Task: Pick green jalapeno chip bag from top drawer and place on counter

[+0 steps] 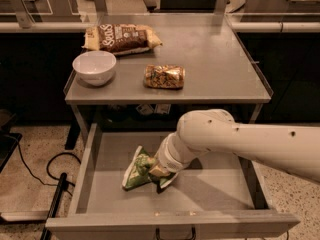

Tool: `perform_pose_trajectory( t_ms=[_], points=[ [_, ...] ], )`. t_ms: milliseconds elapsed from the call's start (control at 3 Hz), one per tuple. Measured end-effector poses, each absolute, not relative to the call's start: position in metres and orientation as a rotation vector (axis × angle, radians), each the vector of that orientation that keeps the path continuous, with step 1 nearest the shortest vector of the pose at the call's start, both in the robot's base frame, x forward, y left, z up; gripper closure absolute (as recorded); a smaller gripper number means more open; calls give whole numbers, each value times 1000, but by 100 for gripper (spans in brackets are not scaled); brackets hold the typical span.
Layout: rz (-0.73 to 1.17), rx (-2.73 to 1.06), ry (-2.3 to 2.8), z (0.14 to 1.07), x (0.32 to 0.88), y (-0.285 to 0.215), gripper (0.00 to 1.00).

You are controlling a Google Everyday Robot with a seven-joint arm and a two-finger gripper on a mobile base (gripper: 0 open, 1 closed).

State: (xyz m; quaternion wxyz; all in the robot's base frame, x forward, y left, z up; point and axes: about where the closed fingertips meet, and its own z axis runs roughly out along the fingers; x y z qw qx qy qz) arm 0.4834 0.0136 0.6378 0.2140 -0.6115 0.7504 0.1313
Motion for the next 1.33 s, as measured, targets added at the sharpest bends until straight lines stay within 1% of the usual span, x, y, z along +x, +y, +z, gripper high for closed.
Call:
perform_pose_trajectory(
  t_ms=[333,1333],
  points=[
    [217,-1577,2188,676,486,-23,100],
    [-292,-1094,2462,824,494,-163,100]
  ],
)
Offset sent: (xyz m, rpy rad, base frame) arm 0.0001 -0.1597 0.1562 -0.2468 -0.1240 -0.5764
